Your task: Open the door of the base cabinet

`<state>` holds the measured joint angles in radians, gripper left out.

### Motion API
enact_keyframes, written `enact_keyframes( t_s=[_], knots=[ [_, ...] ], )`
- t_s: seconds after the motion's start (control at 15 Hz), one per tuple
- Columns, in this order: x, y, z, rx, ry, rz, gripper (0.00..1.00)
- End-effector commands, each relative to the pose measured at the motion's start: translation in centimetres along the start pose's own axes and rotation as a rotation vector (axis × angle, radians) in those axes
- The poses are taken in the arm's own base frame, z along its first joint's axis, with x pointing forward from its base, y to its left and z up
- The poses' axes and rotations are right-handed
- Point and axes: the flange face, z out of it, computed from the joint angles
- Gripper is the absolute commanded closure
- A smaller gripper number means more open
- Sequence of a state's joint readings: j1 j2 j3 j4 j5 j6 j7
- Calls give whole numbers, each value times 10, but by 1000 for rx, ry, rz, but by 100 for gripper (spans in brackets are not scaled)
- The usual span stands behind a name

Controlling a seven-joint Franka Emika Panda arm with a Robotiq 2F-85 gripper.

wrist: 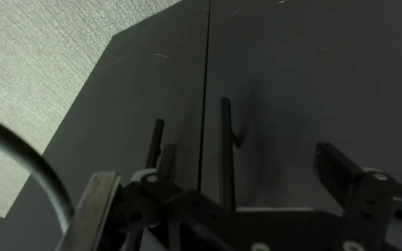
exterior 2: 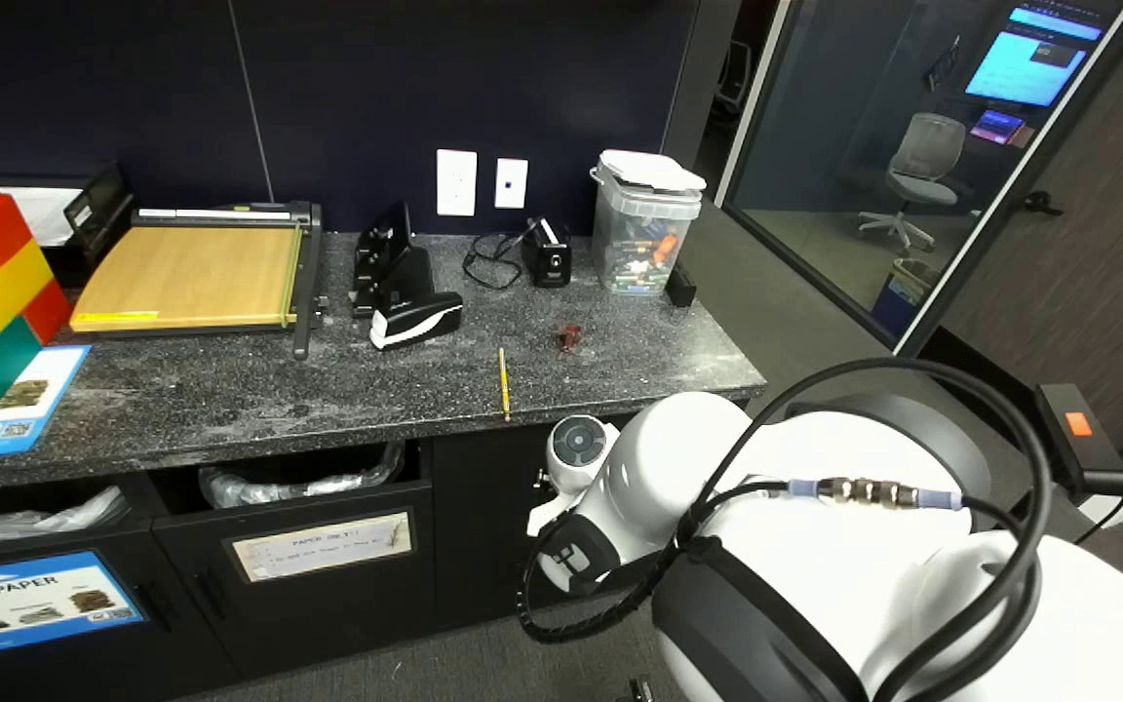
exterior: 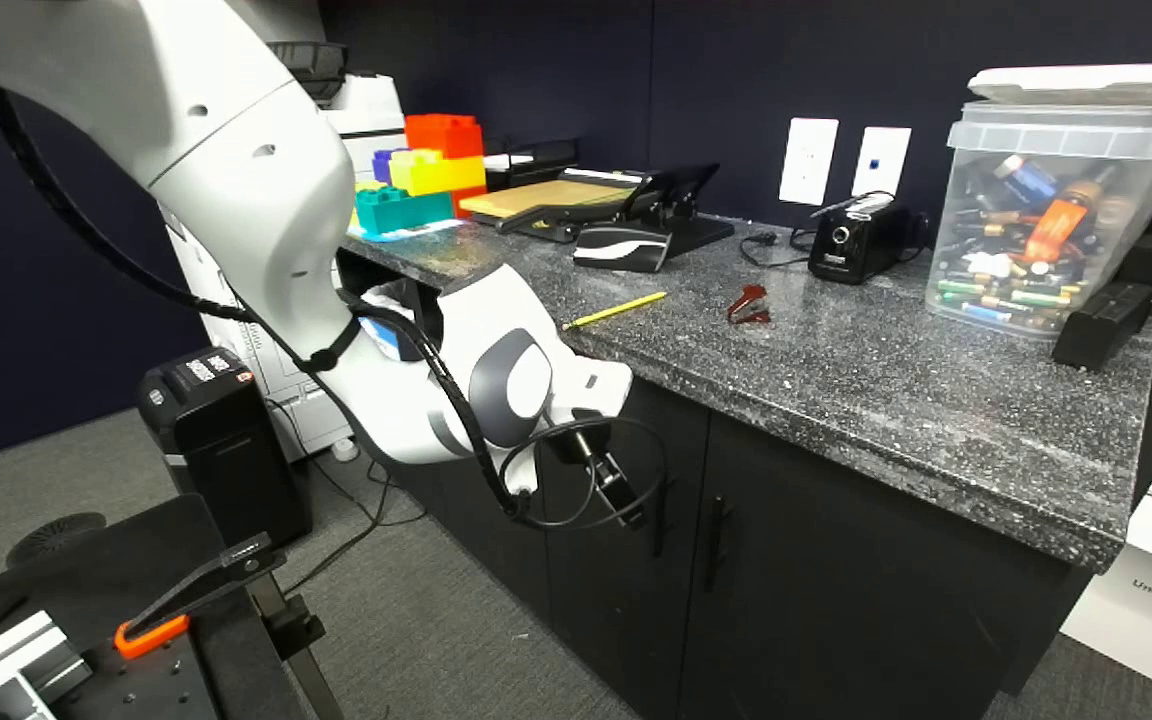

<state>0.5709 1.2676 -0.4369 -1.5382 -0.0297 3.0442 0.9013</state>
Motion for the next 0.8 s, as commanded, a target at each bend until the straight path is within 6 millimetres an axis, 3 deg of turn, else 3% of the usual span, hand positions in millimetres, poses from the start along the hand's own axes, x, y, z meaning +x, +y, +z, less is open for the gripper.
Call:
enact_keyframes(
  t_s=[0.0,0.4,0.47,0.53,0.73],
  knots=[
    [4,-9,13,5,86,31,0],
    [11,-16,22,-22,175,31,0],
    [13,-18,22,-27,185,35,25],
    [14,-19,23,-29,194,36,26],
    [11,-24,26,-29,199,37,49]
  ],
)
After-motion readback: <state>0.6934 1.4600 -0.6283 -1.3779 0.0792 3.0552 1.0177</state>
